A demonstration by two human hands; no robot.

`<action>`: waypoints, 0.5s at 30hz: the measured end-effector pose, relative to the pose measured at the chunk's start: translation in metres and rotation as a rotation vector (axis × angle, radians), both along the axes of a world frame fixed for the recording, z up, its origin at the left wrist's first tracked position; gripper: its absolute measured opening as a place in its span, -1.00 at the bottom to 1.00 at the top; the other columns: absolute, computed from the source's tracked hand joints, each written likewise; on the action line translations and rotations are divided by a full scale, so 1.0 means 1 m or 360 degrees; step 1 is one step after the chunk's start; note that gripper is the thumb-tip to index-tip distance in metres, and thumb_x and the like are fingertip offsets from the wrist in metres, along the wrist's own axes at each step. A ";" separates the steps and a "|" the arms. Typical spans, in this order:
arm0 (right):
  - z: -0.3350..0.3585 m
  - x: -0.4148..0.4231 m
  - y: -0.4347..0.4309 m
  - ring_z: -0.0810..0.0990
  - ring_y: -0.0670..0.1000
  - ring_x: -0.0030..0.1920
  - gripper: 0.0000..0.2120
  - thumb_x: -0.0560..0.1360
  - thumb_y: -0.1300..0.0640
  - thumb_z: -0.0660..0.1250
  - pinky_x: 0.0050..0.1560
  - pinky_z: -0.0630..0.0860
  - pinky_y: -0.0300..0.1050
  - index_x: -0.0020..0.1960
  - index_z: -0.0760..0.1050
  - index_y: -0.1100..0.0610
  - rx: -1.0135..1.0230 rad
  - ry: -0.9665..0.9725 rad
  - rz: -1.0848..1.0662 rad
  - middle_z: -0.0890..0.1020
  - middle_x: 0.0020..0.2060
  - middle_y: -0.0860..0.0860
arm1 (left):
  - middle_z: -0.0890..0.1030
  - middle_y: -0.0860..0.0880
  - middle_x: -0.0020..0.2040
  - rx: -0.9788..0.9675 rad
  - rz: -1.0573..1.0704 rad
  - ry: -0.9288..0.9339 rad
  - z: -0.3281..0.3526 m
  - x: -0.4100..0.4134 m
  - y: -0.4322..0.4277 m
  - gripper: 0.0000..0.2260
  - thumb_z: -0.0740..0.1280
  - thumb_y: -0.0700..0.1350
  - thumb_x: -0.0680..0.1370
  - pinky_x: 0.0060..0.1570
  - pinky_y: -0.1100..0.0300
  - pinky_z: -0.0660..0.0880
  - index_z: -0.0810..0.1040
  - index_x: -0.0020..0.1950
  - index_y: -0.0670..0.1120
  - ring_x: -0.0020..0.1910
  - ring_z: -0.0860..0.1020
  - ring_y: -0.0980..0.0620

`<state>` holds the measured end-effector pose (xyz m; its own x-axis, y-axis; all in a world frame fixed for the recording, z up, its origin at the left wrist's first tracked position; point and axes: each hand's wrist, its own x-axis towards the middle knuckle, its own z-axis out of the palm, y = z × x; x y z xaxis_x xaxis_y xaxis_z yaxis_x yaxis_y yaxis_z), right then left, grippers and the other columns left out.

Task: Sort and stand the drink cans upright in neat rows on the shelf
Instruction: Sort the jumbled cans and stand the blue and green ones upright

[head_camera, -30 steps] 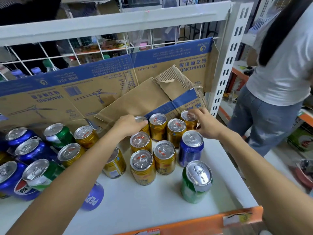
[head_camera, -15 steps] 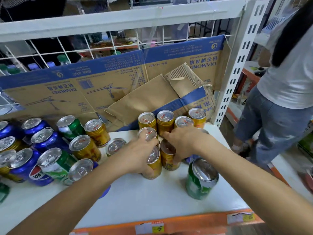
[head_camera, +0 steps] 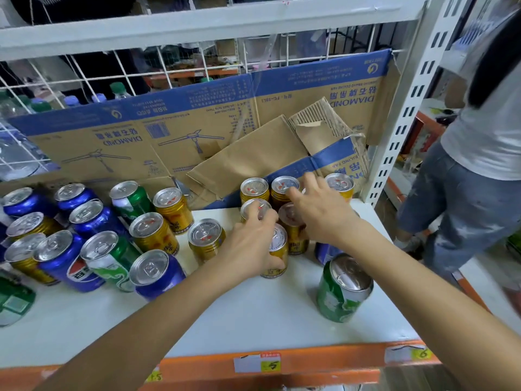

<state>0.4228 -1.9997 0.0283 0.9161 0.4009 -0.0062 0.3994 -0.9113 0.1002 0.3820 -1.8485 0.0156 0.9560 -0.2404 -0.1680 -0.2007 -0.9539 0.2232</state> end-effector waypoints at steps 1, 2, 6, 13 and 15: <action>0.004 0.000 -0.003 0.31 0.20 0.23 -0.38 0.38 0.06 0.43 0.06 0.44 0.01 0.34 0.23 0.14 0.0075 -0.0031 -0.0026 0.26 0.23 0.17 | 0.10 -0.06 0.43 -0.0018 0.0025 -0.0019 -0.001 -0.001 -0.002 -0.27 0.54 0.07 0.33 0.11 -0.04 0.44 0.21 0.36 0.02 0.19 0.45 -0.30; 0.008 0.001 -0.005 0.30 0.20 0.24 -0.37 0.39 0.03 0.42 0.10 0.44 0.02 0.35 0.22 0.14 0.0149 -0.0015 -0.0045 0.27 0.24 0.17 | 0.09 -0.06 0.44 -0.0032 0.0040 -0.0031 -0.002 -0.002 -0.003 -0.25 0.54 0.06 0.34 0.12 -0.04 0.43 0.19 0.39 0.02 0.20 0.44 -0.30; 0.017 -0.005 -0.005 0.34 0.17 0.23 -0.38 0.40 -0.08 0.39 0.19 0.40 0.02 0.36 0.28 0.13 0.0180 0.0172 0.0021 0.39 0.22 0.14 | 0.01 0.00 0.52 -0.0170 0.0002 0.0061 -0.002 -0.002 0.012 -0.06 0.54 0.12 0.32 0.24 -0.03 0.41 0.02 0.51 0.10 0.35 0.36 -0.21; 0.018 -0.022 0.004 0.35 0.13 0.25 -0.39 0.39 -0.15 0.40 0.20 0.37 0.00 0.35 0.31 0.04 0.0176 0.0307 0.0174 0.40 0.25 0.08 | 0.40 -0.05 0.32 0.0633 0.0086 0.0024 0.035 0.015 0.072 -0.30 0.45 0.20 0.36 0.10 0.07 0.44 0.28 0.40 0.01 0.26 0.43 -0.09; 0.018 -0.021 0.004 0.35 0.12 0.26 -0.38 0.39 -0.14 0.41 0.21 0.35 -0.03 0.36 0.31 0.03 0.0187 0.0326 0.0172 0.40 0.26 0.08 | 0.46 -0.05 0.28 0.0639 0.0141 0.0355 0.030 0.026 0.080 -0.33 0.46 0.16 0.37 0.02 0.13 0.47 0.31 0.38 -0.03 0.17 0.48 -0.06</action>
